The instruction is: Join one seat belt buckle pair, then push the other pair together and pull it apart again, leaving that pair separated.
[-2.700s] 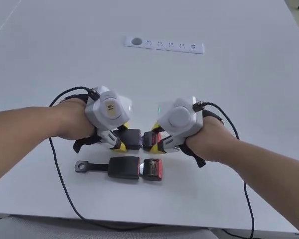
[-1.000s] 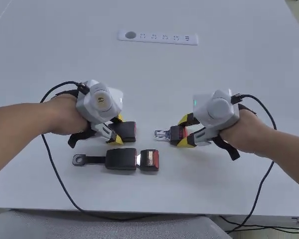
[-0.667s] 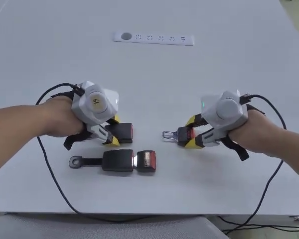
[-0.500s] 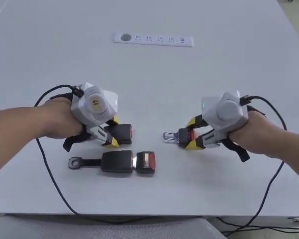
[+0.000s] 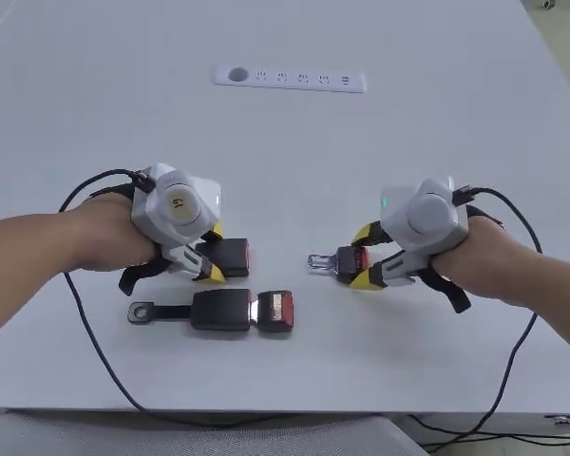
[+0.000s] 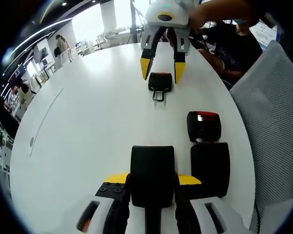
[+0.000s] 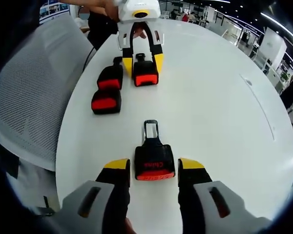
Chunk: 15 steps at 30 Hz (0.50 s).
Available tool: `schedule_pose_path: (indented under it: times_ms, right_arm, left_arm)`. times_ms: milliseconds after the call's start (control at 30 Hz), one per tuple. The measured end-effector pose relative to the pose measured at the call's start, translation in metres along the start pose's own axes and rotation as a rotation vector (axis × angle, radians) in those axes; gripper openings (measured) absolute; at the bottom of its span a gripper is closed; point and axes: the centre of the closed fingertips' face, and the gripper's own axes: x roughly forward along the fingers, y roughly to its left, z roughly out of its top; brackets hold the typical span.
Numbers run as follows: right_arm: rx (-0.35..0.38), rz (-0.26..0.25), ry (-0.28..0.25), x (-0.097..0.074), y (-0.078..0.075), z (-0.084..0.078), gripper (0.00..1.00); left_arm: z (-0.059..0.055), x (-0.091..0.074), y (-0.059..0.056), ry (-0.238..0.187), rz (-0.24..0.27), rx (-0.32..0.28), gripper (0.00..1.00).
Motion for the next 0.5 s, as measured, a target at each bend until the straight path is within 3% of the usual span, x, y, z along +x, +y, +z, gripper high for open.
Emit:
schedule_pose_path:
  times_ms: [267,400,500]
  right_arm:
    - [0.037,-0.056,-0.042,-0.015,0.005,0.012,0.42]
    - [0.055,-0.094,-0.070,-0.021,0.012,0.020,0.46]
    - [0.080,-0.123,-0.098,-0.026,0.022,0.027,0.51]
  left_arm:
    - [0.008,-0.028,0.003,-0.069,0.071,-0.036,0.41]
    - [0.003,-0.046,-0.001,-0.093,0.117,-0.064,0.46]
    - [-0.004,-0.064,-0.006,-0.127,0.167,-0.138,0.51]
